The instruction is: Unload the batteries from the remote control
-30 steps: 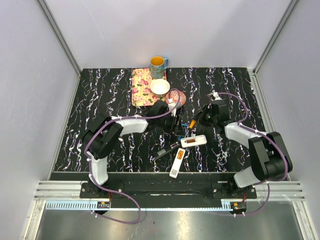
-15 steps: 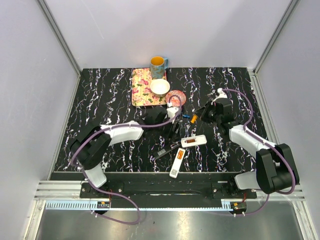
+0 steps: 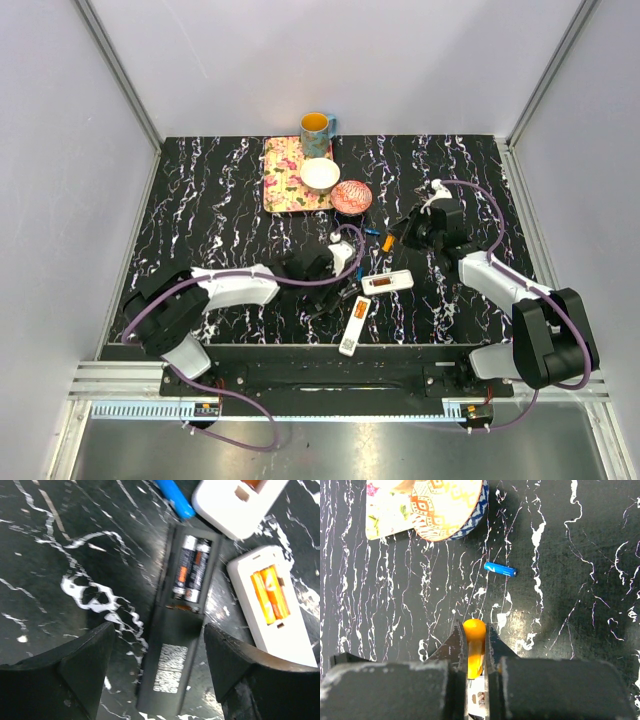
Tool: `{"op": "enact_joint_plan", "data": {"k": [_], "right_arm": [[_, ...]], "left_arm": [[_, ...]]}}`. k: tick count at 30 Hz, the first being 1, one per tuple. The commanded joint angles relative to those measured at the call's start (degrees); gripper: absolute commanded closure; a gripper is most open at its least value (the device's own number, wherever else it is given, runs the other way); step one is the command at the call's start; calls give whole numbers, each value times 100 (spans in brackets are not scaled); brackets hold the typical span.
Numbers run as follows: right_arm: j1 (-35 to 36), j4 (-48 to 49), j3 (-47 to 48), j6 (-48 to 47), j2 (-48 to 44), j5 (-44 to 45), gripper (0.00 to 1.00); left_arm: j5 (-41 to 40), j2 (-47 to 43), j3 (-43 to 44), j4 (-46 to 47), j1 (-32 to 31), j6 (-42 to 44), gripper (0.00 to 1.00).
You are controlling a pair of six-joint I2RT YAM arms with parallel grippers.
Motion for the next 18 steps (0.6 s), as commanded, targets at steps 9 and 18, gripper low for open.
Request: {"op": "enact_joint_plan", "data": {"k": [9, 18], "right_arm": [[32, 198, 169, -120, -85, -323, 100], [32, 40, -24, -224, -612, -350, 100]], "left_arm": [[-621, 148, -366, 320, -685, -149, 30], [-1008, 579, -330, 12, -703, -509, 67]]}}
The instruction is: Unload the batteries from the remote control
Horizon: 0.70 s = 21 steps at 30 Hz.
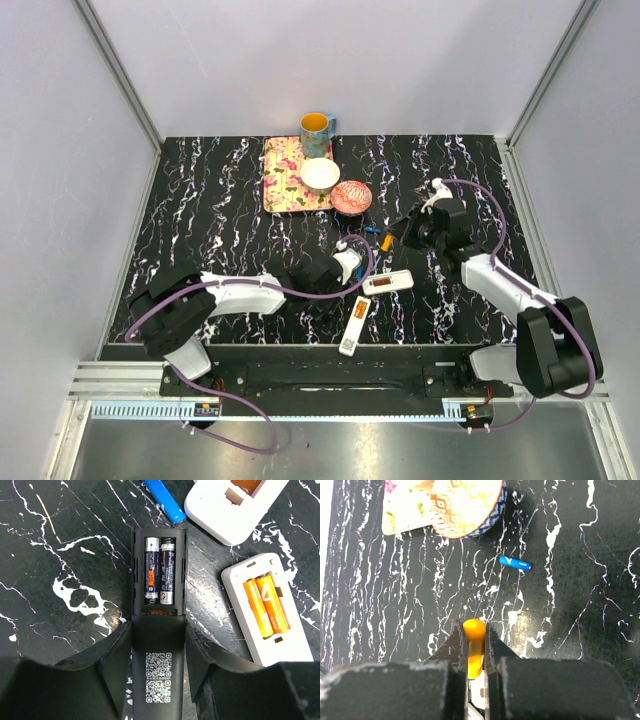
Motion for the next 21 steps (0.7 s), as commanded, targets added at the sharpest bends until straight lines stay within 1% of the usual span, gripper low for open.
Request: {"op": "enact_joint_plan", "data": {"k": [1, 2, 5, 11, 15, 18, 21], "right_arm": [[32, -47, -7, -238, -508, -78, 100], [32, -109, 54, -282, -534, -96, 100], [32, -250, 125, -405, -622, -149, 100], [32, -189, -15, -327, -736, -368, 100], [32, -118, -182, -221, -868, -631, 100], [32, -267, -104, -299, -877, -781, 100], [40, -294, -51, -291, -886, -860, 100]], "left_arm": [[-195, 393, -182, -397, -29, -371, 70], [-222, 367, -182, -466, -29, -415, 75], [-318, 200, -165, -590, -21, -530, 79], [-477, -46, -24, -1011, -21, -433, 80], [-590, -178, -173, -950, -21, -486, 80], [-617, -379, -340, -863, -12, -565, 80], [-731, -477, -323, -853, -12, -530, 80]]}}
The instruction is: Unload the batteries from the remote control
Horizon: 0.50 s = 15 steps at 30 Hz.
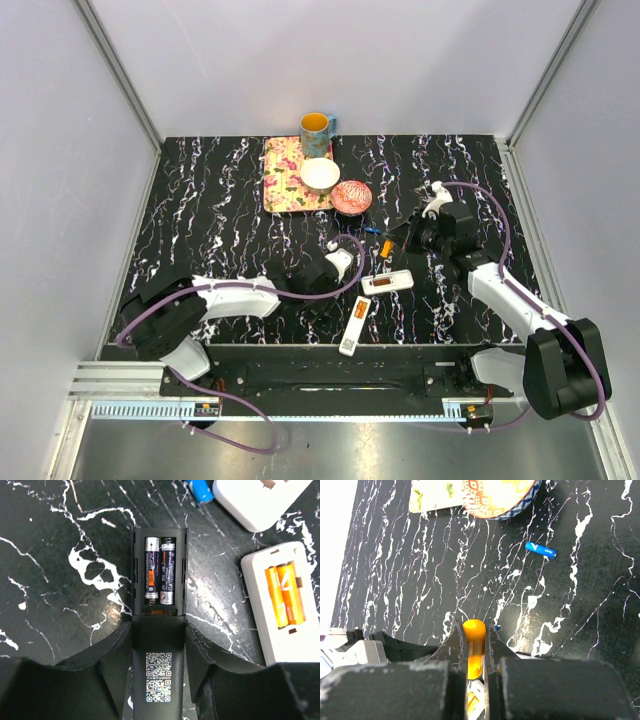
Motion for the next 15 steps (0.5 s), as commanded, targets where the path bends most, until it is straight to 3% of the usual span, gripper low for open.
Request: {"op": "enact_joint_plan", "data": {"k": [1, 7, 12, 15], "right_arm": [[30, 32, 128, -25, -139, -336, 100], [38, 198, 296, 2, 125, -653, 100], [38, 348, 497, -25, 573, -793, 100], [38, 523, 629, -42, 854, -951, 100]], "left_arm": [[-358, -193, -144, -631, 34, 1, 80], [-428, 193, 146, -710, 78, 186, 73], [-402, 124, 147, -692, 175, 125, 27], [-236, -148, 50, -587, 245, 81, 19]]}}
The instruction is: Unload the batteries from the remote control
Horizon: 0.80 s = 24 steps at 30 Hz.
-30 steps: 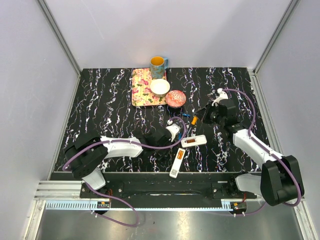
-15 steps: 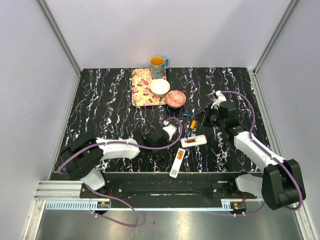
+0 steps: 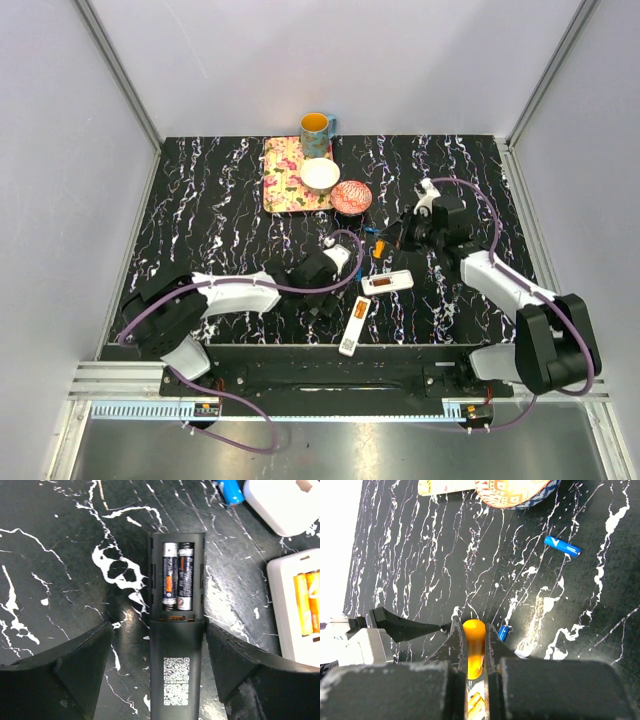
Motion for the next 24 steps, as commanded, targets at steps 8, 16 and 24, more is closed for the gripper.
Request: {"op": "enact_joint_plan", "data": {"k": [8, 16, 24], "right_arm": [[38, 1003, 813, 72, 803, -708, 100], [108, 1837, 1086, 458, 1780, -1042, 100], [258, 2382, 849, 757, 2115, -1025, 100]], "left_arm": [[667, -841, -433, -3, 509, -108, 18], [641, -841, -696, 48, 474, -486, 21], [501, -903, -1031, 532, 387, -530, 26]]}}
